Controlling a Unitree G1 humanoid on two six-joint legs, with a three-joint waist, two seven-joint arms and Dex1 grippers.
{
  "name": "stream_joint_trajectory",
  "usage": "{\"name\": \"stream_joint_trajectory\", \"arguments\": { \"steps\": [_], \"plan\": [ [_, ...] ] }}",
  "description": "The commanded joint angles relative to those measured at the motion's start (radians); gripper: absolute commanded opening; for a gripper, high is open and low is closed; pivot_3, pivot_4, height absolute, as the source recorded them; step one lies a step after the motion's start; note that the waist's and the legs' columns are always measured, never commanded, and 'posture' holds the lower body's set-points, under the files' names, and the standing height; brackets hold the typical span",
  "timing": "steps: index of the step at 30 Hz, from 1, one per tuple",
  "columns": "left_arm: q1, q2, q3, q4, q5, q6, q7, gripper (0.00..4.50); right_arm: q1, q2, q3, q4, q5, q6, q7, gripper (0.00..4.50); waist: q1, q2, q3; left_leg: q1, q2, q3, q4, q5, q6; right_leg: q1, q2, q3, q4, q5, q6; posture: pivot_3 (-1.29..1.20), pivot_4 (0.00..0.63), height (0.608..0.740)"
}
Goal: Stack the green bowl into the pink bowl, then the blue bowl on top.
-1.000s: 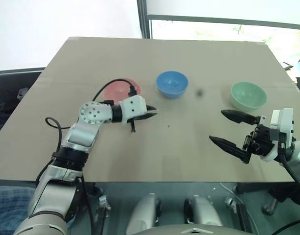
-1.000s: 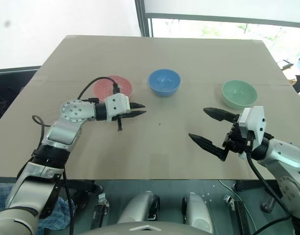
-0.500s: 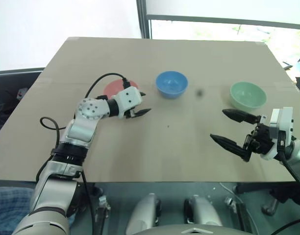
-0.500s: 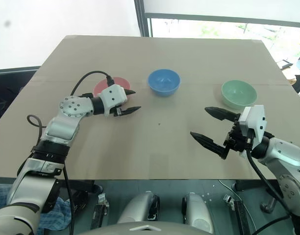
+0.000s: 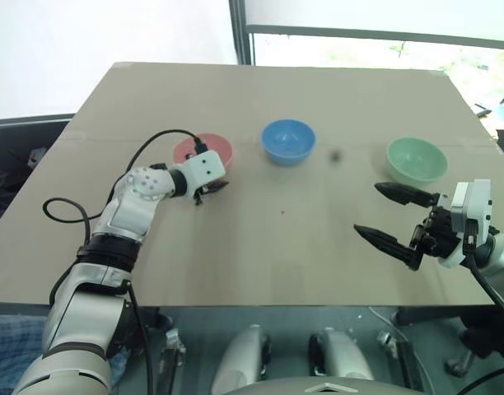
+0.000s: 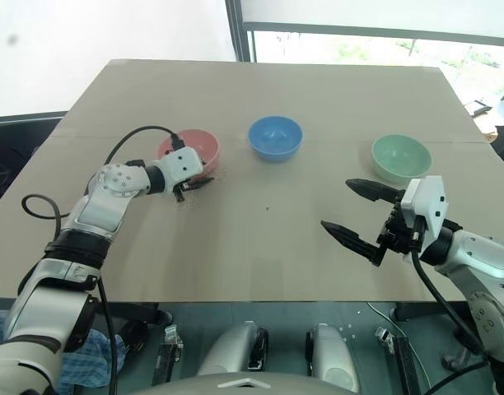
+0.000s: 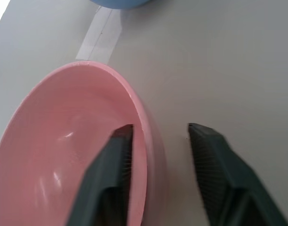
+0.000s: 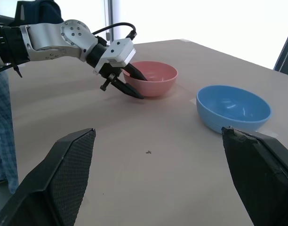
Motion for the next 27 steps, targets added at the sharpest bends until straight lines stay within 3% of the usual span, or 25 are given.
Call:
{"name": "stream_joint_trajectory", "arguments": {
  "steps": [1,8,14,27],
  "plan": [
    [-0.033,0.008,0.007,0.002,0.005,-0.016,-0.003,0.11,-0.007,-0.011,-0.038,-0.018,-0.001,-0.024,0.001,4.50,0.000,0.000,0.000,0.000,0.000,0.000,0.000,0.000,0.000,0.000,0.000,0.000,0.000,0.000,0.000,0.00,0.150,0.740],
    [-0.038,-0.005,0.012,0.000,-0.014,-0.052,-0.008,0.11,-0.005,-0.017,-0.042,-0.017,-0.001,-0.028,0.002,4.50,0.000,0.000,0.000,0.000,0.000,0.000,0.000,0.000,0.000,0.000,0.000,0.000,0.000,0.000,0.000,0.00,0.150,0.740],
    [0.088,-0.033,-0.026,-0.269,-0.273,-0.181,-0.314,0.11,0.017,-0.031,-0.054,-0.020,0.021,-0.023,0.028,4.50,0.000,0.000,0.000,0.000,0.000,0.000,0.000,0.002,-0.003,0.000,-0.001,0.000,0.000,0.000,0.000,0.00,0.150,0.740],
    [0.165,-0.031,-0.083,-0.421,-0.334,-0.135,-0.477,0.11,0.024,-0.041,-0.066,-0.004,0.010,-0.022,0.044,4.50,-0.001,0.000,0.000,0.001,0.000,0.000,0.000,0.000,0.000,0.000,-0.001,0.001,0.001,0.000,0.000,0.00,0.150,0.740]
  ]
}}
